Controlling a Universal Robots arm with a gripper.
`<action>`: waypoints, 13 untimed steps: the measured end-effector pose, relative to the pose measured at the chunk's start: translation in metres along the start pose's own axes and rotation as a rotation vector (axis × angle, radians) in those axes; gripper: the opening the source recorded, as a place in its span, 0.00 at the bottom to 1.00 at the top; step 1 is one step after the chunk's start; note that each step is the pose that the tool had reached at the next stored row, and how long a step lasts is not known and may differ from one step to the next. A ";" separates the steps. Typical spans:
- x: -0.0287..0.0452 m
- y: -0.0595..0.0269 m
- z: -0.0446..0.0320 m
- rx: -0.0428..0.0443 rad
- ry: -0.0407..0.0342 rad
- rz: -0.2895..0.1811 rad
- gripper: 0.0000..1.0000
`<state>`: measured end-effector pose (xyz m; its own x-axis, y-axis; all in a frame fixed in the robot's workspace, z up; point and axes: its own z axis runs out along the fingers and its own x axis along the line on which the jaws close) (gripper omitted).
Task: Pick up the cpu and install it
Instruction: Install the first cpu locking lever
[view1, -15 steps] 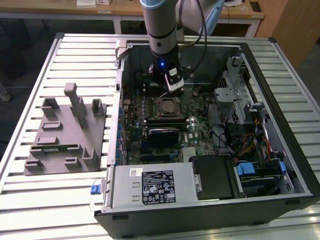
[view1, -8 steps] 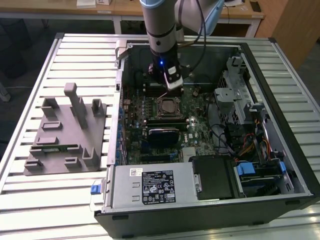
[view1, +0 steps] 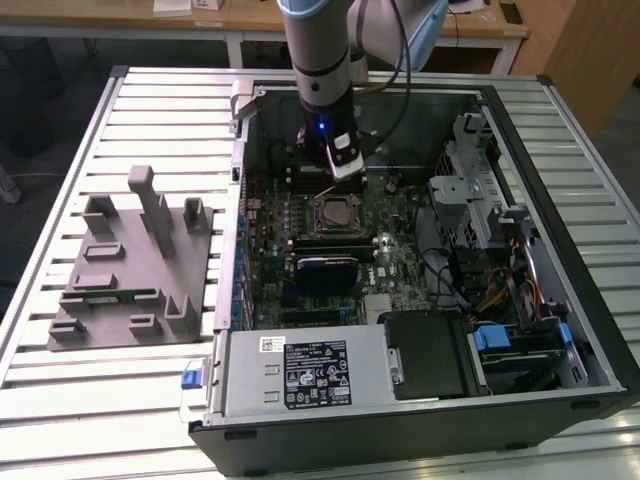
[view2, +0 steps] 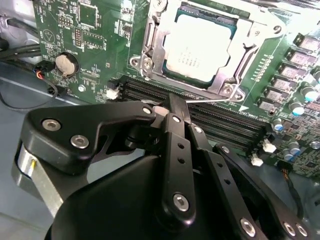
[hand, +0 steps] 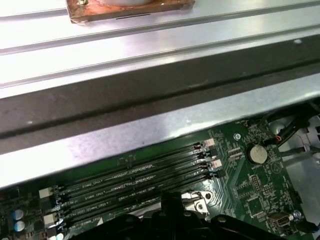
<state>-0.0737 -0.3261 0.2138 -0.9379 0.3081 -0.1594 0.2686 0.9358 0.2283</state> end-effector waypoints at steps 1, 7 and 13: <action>0.0003 -0.0002 0.0009 -0.0005 -0.0026 0.001 0.11; 0.0025 0.0011 0.0052 -0.0016 -0.0121 0.007 0.11; 0.0043 0.0049 0.0079 0.0010 -0.0161 0.020 0.11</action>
<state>-0.0747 -0.3189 0.2066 -0.9287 0.3293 -0.1703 0.2874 0.9296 0.2306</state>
